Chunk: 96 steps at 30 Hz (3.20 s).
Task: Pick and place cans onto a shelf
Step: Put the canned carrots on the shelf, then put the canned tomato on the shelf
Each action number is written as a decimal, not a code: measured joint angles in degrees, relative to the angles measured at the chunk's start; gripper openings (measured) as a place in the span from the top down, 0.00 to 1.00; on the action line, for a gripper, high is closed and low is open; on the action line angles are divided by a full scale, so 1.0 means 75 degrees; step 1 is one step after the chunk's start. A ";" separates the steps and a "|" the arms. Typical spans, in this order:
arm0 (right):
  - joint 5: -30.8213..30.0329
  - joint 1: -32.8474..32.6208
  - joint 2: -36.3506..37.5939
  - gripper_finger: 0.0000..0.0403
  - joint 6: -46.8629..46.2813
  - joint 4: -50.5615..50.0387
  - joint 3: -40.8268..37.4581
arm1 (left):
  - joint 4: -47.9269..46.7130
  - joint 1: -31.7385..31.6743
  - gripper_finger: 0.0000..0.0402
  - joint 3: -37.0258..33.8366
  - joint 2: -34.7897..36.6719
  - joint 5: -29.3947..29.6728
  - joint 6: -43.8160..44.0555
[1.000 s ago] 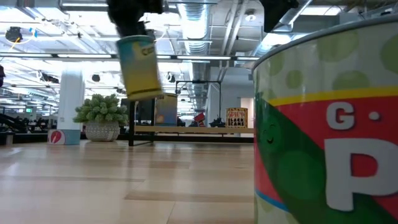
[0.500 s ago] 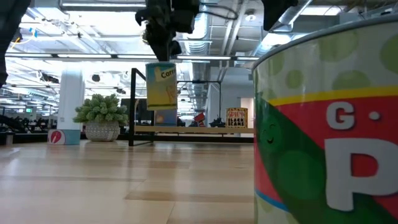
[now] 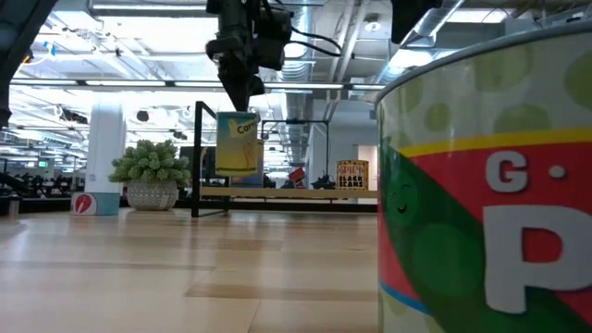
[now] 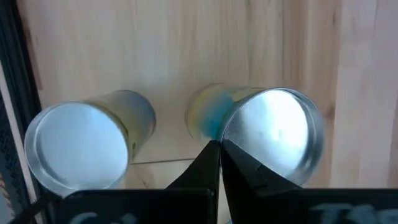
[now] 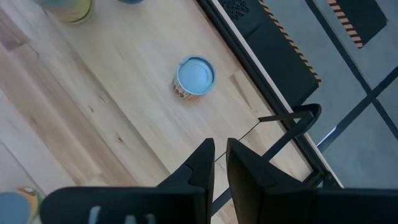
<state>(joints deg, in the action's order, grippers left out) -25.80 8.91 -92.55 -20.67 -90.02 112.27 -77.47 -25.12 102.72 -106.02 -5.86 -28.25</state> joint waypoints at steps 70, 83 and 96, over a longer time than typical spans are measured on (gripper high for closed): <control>-0.0020 0.0075 0.0000 0.84 0.0154 0.0000 0.0003 | -0.0850 0.0240 0.86 0.1875 -0.0382 0.0396 0.1473; -0.0003 0.0072 0.0000 0.84 0.0604 0.0000 0.0003 | -0.1637 0.1699 0.86 0.0242 0.1206 -0.1161 0.3043; 0.0029 0.0130 -0.0001 0.84 0.1628 0.0003 0.0003 | 0.0498 0.5108 0.86 -0.4753 0.4644 -0.1102 1.1485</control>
<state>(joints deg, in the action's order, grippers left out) -25.58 9.89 -92.56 -8.46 -90.00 112.29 -73.74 13.19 67.07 -71.19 -14.12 57.89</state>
